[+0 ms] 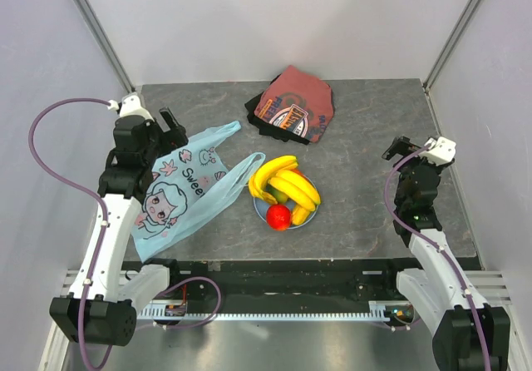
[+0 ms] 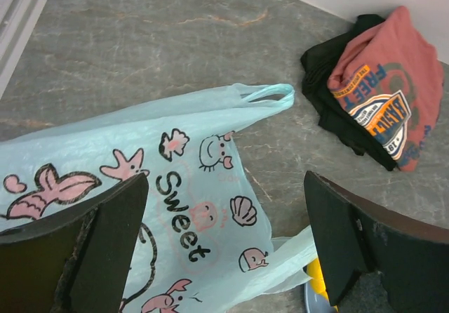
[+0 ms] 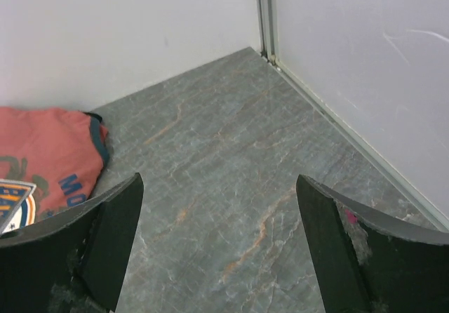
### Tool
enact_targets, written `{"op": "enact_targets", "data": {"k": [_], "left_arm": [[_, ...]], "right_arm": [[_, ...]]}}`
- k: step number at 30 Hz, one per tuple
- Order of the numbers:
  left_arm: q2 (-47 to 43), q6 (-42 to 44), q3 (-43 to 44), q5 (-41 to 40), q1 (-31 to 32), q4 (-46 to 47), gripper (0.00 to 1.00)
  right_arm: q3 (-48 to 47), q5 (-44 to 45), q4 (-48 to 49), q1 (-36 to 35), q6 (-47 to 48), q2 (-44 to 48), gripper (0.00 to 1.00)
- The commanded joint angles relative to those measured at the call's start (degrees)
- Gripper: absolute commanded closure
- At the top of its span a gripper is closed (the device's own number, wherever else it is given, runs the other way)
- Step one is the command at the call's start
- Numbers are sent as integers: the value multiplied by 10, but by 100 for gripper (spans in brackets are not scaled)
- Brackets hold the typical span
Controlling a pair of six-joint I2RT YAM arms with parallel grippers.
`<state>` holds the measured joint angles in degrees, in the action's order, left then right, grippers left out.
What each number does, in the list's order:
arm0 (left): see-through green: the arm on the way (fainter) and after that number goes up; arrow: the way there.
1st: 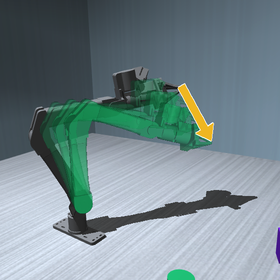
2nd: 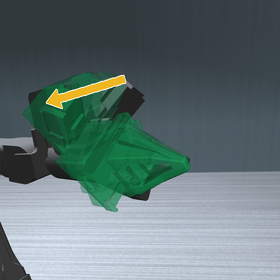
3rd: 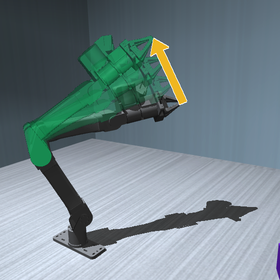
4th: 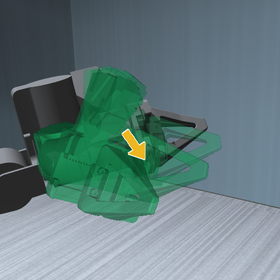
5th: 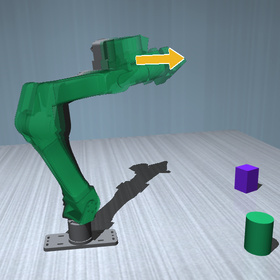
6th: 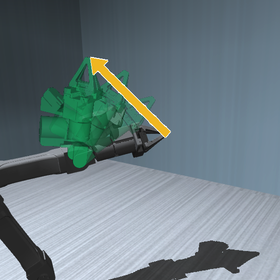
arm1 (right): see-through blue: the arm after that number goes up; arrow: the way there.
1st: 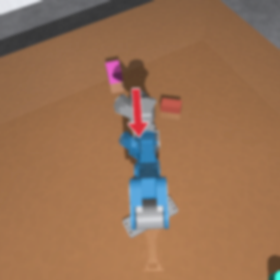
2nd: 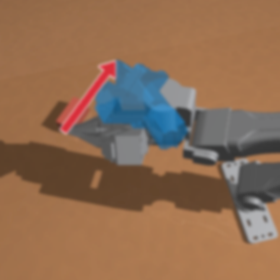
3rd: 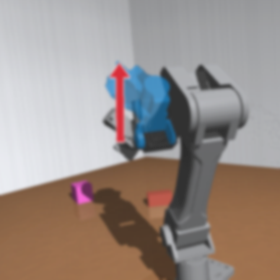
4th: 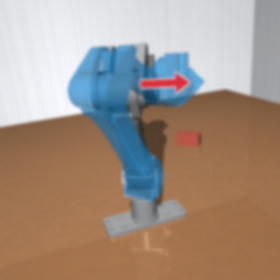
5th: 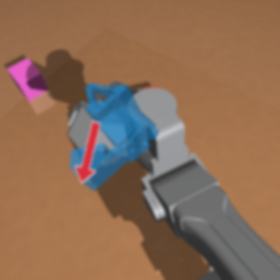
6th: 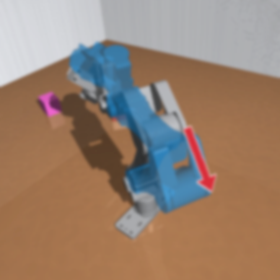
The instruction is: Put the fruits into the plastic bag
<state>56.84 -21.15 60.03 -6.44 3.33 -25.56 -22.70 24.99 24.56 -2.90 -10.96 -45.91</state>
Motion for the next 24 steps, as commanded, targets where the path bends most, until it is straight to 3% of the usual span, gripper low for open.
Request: {"op": "enact_targets", "data": {"k": [1,10,14,17,19,24], "left_arm": [[-7,-25,18,-48,-3,-9,1],[-13,-41,11,-111,-3,-24,1],[-6,-8,15,-70,-3,-14,1],[15,-13,23,-44,-3,-20,8],[41,-9,27,-8,-1,-25,19],[111,-32,36,-12,50,-44,22]], "right_arm": [[-2,23,61,-3,-13,-3,2],[-2,37,53,-4,-13,4,2],[-1,43,44,-3,-15,13,2],[-2,56,37,-3,-22,15,2],[-2,57,32,-3,-26,14,2],[-30,54,-3,-3,-14,2,2]]}}
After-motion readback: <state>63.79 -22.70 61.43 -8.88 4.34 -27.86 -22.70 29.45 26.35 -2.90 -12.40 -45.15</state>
